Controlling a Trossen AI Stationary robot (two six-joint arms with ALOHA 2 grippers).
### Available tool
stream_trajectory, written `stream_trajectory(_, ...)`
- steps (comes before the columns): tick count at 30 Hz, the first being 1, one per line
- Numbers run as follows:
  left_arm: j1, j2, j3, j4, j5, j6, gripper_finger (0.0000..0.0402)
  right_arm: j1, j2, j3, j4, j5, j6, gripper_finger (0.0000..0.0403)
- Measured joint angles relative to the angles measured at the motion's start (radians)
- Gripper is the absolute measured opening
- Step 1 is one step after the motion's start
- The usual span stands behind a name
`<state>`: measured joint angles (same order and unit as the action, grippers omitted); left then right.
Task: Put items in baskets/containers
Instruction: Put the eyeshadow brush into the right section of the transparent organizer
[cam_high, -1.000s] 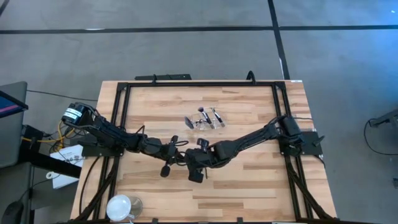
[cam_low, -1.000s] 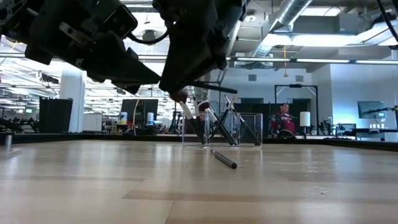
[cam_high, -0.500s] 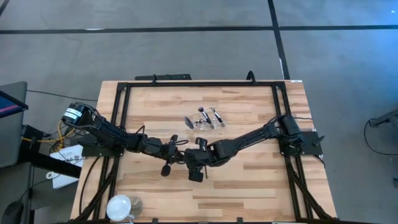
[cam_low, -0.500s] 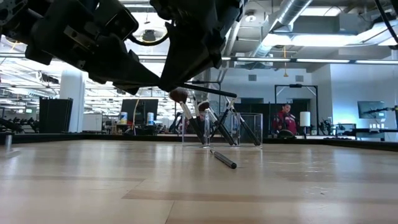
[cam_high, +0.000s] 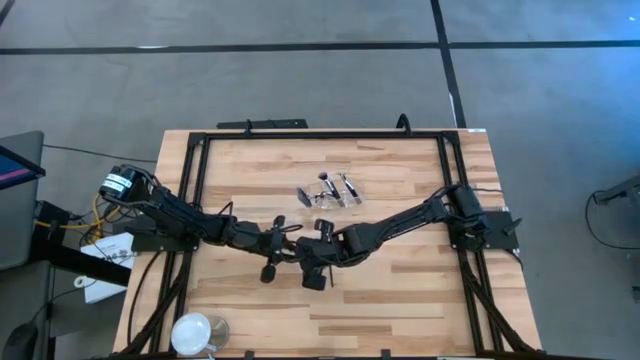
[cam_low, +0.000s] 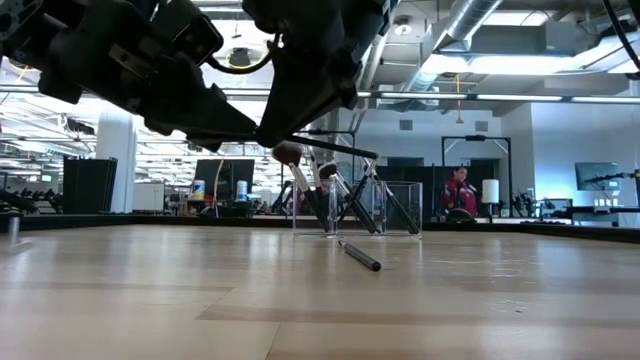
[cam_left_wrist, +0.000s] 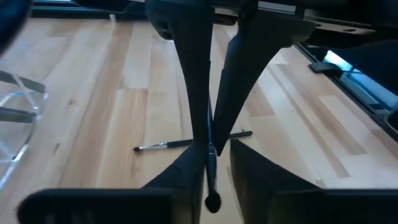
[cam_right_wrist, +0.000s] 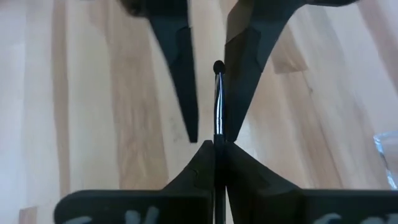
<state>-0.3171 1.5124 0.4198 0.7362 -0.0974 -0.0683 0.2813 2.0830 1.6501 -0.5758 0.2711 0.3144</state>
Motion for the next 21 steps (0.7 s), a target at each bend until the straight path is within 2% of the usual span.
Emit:
stream_trajectory(5, -0.001, 0.001, -0.001, 0.001, -0.061, 0.000, 0.0105, -0.002, 0.011, 0.002, -0.001, 0.029, 0.036, 0.0017)
stream_trajectory(9, -0.001, 0.001, -0.001, 0.002, -0.080, 0.000, 0.0130, 0.004, 0.025, 0.002, -0.006, 0.028, 0.098, 0.0009)
stream_trajectory(15, 0.000, 0.001, -0.001, 0.002, -0.116, 0.000, 0.0145, 0.038, 0.019, 0.002, -0.081, 0.030, 0.132, 0.0012)
stream_trajectory(21, -0.001, 0.001, -0.001, 0.001, -0.117, 0.000, 0.0141, 0.094, -0.060, 0.001, -0.304, 0.201, 0.216, 0.0009)
